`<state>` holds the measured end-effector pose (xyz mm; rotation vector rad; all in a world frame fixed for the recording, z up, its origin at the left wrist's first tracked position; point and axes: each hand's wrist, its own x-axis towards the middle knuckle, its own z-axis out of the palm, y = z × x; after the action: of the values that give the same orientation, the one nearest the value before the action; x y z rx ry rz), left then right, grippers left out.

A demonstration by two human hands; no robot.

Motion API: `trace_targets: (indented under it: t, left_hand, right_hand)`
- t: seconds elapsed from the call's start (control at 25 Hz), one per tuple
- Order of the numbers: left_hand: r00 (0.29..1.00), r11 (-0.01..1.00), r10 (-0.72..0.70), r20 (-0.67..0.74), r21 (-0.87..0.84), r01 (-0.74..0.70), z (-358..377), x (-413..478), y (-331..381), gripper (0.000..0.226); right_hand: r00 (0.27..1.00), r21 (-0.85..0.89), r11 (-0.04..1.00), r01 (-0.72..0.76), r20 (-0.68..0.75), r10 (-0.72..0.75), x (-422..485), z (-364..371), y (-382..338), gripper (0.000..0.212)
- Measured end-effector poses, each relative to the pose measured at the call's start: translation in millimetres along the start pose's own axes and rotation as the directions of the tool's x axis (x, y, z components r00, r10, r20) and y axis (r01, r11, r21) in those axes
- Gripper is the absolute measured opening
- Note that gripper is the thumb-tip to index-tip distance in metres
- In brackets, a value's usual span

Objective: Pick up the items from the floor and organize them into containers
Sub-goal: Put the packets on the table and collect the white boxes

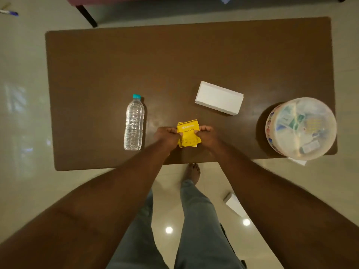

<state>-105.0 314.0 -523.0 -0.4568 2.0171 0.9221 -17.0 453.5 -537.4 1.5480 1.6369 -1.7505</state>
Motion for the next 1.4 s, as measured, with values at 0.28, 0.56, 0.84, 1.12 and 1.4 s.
trace_targets:
  t: [0.28, 0.56, 0.84, 1.12, 1.4]
  left_hand:
    - [0.998, 0.999, -0.005, -0.062, 0.050, 0.008, 17.9, 6.9, -3.8, 0.024]
    - [0.985, 0.983, 0.114, -0.127, 0.159, -0.093, -4.1, -14.6, 6.7, 0.015]
    - [0.902, 0.964, 0.254, -0.348, 0.015, -0.266, -100.1, -34.8, 20.8, 0.009]
    - [0.989, 0.954, 0.140, -0.047, 0.274, -0.122, -171.8, 37.1, -14.8, 0.069]
    - [0.975, 0.951, 0.180, 0.134, 0.228, -0.207, -171.2, 43.8, -3.0, 0.065]
  right_hand:
    - [0.995, -0.221, 0.971, 0.089, -0.031, -0.099, 10.1, -12.5, 5.2, 0.025]
    - [0.977, -0.225, 0.967, 0.119, -0.144, -0.154, -6.7, -5.5, -4.0, 0.032]
    - [0.975, -0.108, 0.980, 0.166, -0.133, -0.180, -40.5, 49.9, -29.0, 0.025]
    - [0.980, -0.067, 0.978, 0.199, 0.032, -0.197, -34.7, 136.1, -66.4, 0.012]
    - [0.982, -0.027, 0.997, 0.066, 0.177, -0.060, -30.9, 156.1, -84.1, 0.031]
